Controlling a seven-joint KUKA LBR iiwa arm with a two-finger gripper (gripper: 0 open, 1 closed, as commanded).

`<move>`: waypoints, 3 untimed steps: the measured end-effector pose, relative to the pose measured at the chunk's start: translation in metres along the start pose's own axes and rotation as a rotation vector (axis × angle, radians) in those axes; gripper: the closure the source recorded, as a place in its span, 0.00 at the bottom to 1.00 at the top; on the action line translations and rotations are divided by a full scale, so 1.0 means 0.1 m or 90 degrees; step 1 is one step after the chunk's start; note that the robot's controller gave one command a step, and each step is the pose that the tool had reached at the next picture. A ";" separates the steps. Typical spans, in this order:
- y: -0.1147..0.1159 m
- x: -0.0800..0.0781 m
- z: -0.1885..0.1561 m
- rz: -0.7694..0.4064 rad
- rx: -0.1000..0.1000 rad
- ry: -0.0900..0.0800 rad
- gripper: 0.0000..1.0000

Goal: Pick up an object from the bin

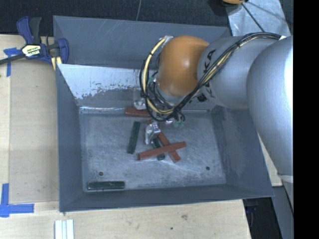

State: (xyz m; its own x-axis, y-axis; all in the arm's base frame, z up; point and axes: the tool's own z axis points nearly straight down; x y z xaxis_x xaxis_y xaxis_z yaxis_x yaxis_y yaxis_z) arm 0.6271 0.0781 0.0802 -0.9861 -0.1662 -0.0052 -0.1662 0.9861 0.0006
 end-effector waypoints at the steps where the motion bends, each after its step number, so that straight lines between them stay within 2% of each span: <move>1: -0.05 -0.01 0.02 0.236 -0.005 -0.011 1.00; 2: -0.05 -0.01 0.02 0.236 -0.004 -0.011 1.00; 3: -0.05 -0.02 -0.29 0.235 0.000 0.000 1.00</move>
Offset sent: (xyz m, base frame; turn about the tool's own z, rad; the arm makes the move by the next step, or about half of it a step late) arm 0.0000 0.0000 0.0000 0.0000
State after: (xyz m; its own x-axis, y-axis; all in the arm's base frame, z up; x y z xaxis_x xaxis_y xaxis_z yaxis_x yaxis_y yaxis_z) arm 0.6303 0.0731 0.1095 -0.9795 0.2014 -0.0046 0.2014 0.9795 0.0018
